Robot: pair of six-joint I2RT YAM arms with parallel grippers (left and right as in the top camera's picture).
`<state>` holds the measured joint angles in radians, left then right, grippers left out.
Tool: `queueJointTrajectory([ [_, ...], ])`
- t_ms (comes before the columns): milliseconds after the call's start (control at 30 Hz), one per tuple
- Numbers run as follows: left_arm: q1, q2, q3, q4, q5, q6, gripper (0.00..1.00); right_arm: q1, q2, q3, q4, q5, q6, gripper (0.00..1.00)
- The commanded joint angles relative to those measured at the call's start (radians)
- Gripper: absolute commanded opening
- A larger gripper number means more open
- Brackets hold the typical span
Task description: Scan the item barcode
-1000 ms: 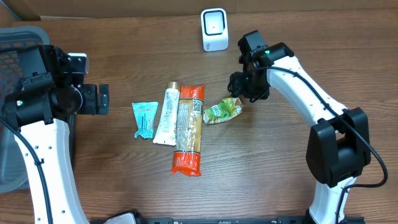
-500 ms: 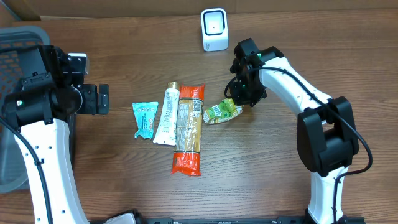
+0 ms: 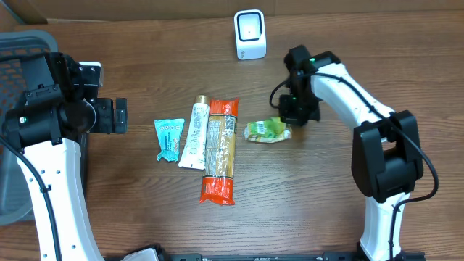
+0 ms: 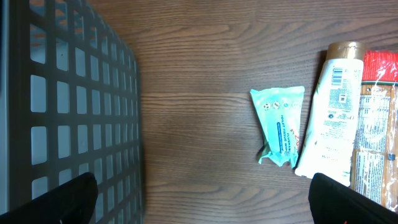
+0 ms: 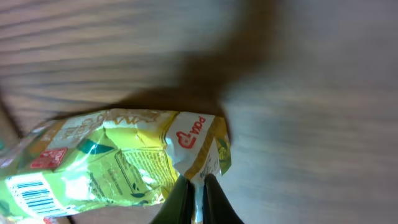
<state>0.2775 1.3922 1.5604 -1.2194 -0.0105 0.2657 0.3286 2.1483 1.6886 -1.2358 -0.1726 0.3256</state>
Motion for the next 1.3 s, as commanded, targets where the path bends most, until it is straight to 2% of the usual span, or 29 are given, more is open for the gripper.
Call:
queueJointTrajectory([
  [0, 0.003, -0.006, 0.005, 0.000, 0.008, 0.015, 1.00, -0.040, 0.018, 0.014, -0.063, 0.089, 0.263, 0.04],
  [67, 0.004, -0.006, 0.005, 0.000, 0.008, 0.015, 1.00, -0.043, 0.018, 0.014, -0.112, 0.103, 0.298, 0.04],
  [167, 0.003, -0.006, 0.005, 0.000, 0.008, 0.015, 1.00, -0.039, 0.017, 0.015, -0.177, 0.052, 0.174, 0.06],
  [267, 0.003, -0.006, 0.005, 0.000, 0.008, 0.015, 1.00, -0.029, 0.013, 0.040, -0.256, 0.025, 0.040, 0.34],
  [300, 0.003, -0.006, 0.005, 0.000, 0.008, 0.015, 1.00, -0.027, 0.011, 0.060, -0.277, 0.029, 0.008, 0.39],
  [433, 0.003, -0.006, 0.005, 0.000, 0.008, 0.015, 1.00, -0.026, -0.009, 0.171, -0.296, 0.074, -0.100, 0.47],
  [567, 0.003, -0.006, 0.005, 0.000, 0.008, 0.015, 1.00, -0.001, -0.014, 0.262, -0.275, 0.055, -0.386, 0.59],
  [633, 0.003, -0.006, 0.005, 0.000, 0.008, 0.015, 1.00, 0.026, -0.011, 0.257, -0.275, 0.040, -0.460, 0.58],
  [767, 0.003, -0.006, 0.005, 0.000, 0.008, 0.015, 1.00, 0.102, -0.010, 0.228, -0.309, -0.061, -0.558, 0.46],
  [900, 0.003, -0.006, 0.005, 0.000, 0.008, 0.015, 1.00, 0.183, -0.010, 0.192, -0.314, -0.084, -0.563, 0.35],
  [1033, 0.004, -0.006, 0.005, 0.000, 0.008, 0.015, 1.00, 0.245, -0.010, 0.148, -0.277, -0.084, -0.563, 0.36],
  [1200, 0.004, -0.006, 0.005, 0.000, 0.008, 0.015, 1.00, 0.275, -0.010, 0.050, -0.148, -0.048, -0.562, 0.37],
  [1267, 0.003, -0.006, 0.005, 0.000, 0.008, 0.015, 1.00, 0.274, -0.010, 0.008, -0.093, -0.022, -0.558, 0.41],
])
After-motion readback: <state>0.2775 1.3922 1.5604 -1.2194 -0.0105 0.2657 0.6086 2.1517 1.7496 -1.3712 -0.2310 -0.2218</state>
